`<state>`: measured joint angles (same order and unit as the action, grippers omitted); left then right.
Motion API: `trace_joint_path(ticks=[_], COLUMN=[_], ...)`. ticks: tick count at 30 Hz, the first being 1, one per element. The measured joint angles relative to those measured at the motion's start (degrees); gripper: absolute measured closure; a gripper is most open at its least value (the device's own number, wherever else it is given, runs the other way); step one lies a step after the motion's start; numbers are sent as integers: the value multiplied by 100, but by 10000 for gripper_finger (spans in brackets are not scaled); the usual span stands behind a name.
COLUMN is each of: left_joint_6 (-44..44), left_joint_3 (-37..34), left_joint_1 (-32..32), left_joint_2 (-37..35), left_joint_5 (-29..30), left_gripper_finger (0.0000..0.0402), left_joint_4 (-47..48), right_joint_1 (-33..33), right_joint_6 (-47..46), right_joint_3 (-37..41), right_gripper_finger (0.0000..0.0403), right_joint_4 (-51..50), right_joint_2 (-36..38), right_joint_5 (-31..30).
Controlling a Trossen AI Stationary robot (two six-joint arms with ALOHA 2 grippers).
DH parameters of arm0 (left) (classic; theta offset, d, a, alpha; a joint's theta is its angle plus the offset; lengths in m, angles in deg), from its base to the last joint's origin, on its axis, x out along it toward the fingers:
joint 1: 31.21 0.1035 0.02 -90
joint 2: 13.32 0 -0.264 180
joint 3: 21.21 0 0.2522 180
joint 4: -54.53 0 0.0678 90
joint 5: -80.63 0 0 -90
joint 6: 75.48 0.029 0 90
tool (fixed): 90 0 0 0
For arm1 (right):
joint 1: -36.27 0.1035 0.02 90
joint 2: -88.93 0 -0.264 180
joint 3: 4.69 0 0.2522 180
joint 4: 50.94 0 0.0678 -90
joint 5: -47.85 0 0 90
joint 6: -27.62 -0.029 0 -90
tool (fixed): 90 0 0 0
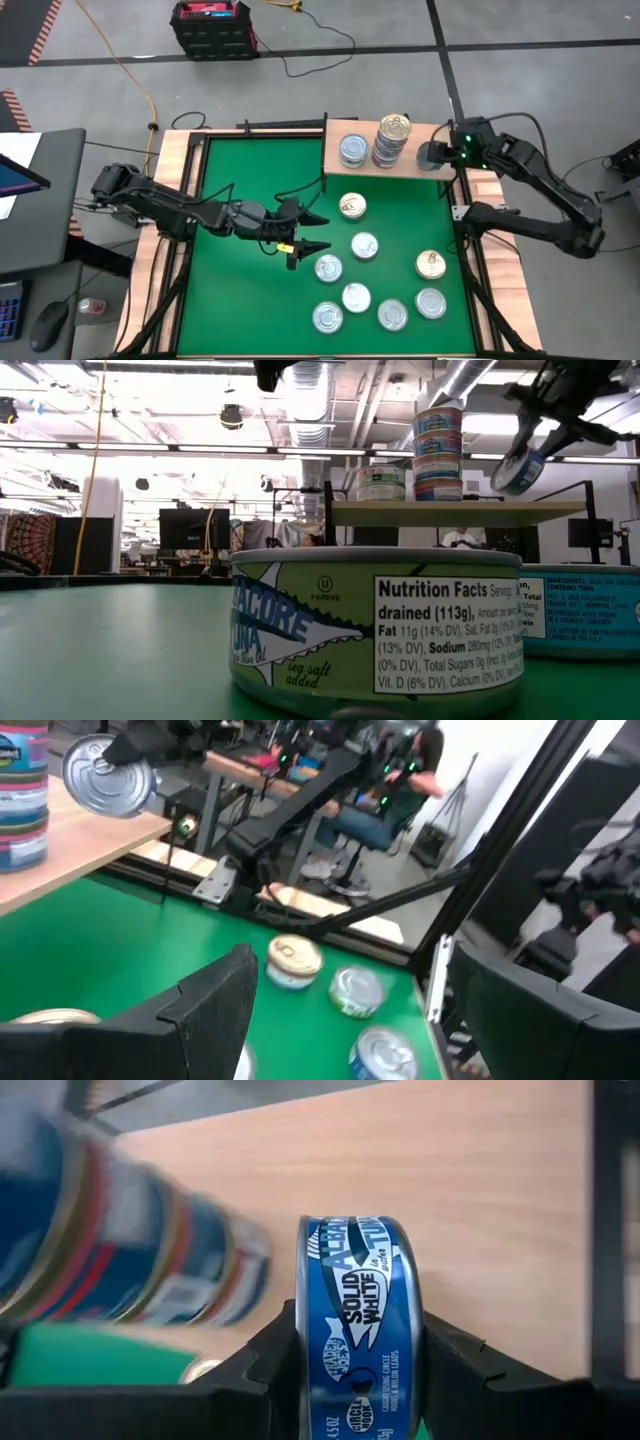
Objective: Stack canned seafood by type on shelf
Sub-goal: Put the blue tuna can on the shelf
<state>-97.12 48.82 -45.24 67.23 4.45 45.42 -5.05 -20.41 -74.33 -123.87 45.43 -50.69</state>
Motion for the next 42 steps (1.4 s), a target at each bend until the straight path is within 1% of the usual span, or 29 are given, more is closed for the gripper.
trace_joint_path(ticks=[2,5,8,10,14,23,26,28,34,40,42], left_joint_6=[113,238,330,387,399,395,402,404,407,447,449], left_joint_3=[191,420,565,607,613,613,613,613,613,613,613], left_joint_1=[-3,-3,-3,-3,-3,13,23,24,25,25,25], left_joint_2=[0,0,0,0,0,0,0,0,0,0,0], left_joint_5=[20,24,26,28,31,37,37,37,36,35,35], left_gripper_finger=[86,86,86,86,86,86,86,86,86,86,86], left_joint_4=[500,1057,1337,1406,1411,1449,1451,1451,1449,1447,1447], right_joint_1=[-244,-601,-889,-1031,-1187,-1209,-1209,-1209,-1317,-1615,-1770], right_joint_6=[34,295,448,468,510,767,804,873,975,971,971], right_joint_3=[0,0,-8,-9,-9,-9,-9,-2,-7,2,2], right_gripper_finger=[224,204,175,156,135,133,141,157,233,236,236], right_joint_4=[102,377,695,728,594,519,427,348,309,287,287], right_joint_2=[-165,-366,-499,-594,-638,-633,-633,-631,-623,-539,-553], right_joint_5=[89,458,943,1155,1194,1190,1205,1293,1551,2047,2325])
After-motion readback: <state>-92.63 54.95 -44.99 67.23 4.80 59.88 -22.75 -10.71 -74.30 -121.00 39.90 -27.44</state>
